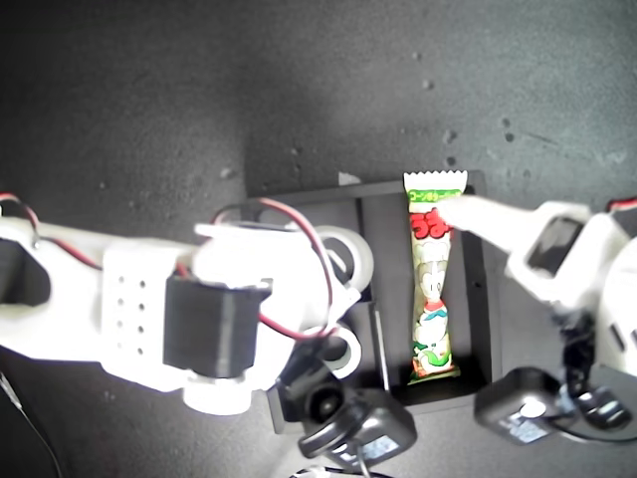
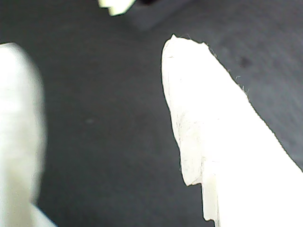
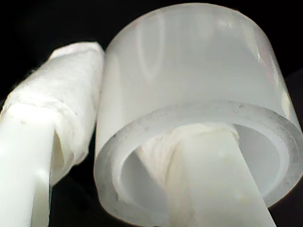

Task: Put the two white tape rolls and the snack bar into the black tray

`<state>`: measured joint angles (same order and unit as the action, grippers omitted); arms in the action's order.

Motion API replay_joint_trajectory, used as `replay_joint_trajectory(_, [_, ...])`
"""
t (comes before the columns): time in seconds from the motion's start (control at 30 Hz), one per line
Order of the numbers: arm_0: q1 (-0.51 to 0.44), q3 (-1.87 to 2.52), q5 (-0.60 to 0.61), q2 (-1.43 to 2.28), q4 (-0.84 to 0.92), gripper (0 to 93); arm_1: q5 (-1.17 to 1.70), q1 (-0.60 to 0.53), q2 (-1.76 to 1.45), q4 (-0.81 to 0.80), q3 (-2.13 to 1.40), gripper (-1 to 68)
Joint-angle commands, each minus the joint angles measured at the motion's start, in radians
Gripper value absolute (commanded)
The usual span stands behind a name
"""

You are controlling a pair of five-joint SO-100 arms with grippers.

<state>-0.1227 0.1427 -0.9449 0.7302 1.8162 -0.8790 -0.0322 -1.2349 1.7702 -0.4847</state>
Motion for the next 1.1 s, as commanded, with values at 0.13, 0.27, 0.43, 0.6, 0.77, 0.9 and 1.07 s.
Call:
replay_joint_trajectory(0.13, [-0.035, 0.074, -0.094, 0.044, 0.017, 0.0, -0.143, 0.0, -0.29, 0.031, 0.336, -0.4])
replay_joint_trajectory(0.27, [-0.043, 0.233, -0.153, 0.13, 0.017, 6.3, -0.212, 0.011, -0.383, 0.031, 0.278, -0.6])
replay_joint_trajectory(0.43, [-0.031, 0.318, -0.179, 0.206, 0.017, 13.6, -0.296, 0.029, -0.403, 0.031, 0.087, -0.6])
replay_joint_trajectory(0.6, [0.017, 0.333, -0.124, 0.336, 0.017, 14.0, -0.371, 0.028, -0.416, 0.031, -0.067, -0.6])
replay_joint_trajectory(0.77, [0.092, 0.463, -0.072, 0.649, 0.017, 10.6, -0.459, 0.055, -0.67, 0.029, -0.311, -0.6])
replay_joint_trajectory(0.9, [0.118, 0.744, -0.114, 1.014, 0.017, 9.8, -0.502, 0.078, -1.035, 0.009, -0.67, -0.7])
replay_joint_trajectory(1.07, [0.107, 1.355, -0.279, 1.646, -0.075, 13.7, -0.482, 0.081, -1.655, -0.218, -1.448, -0.7])
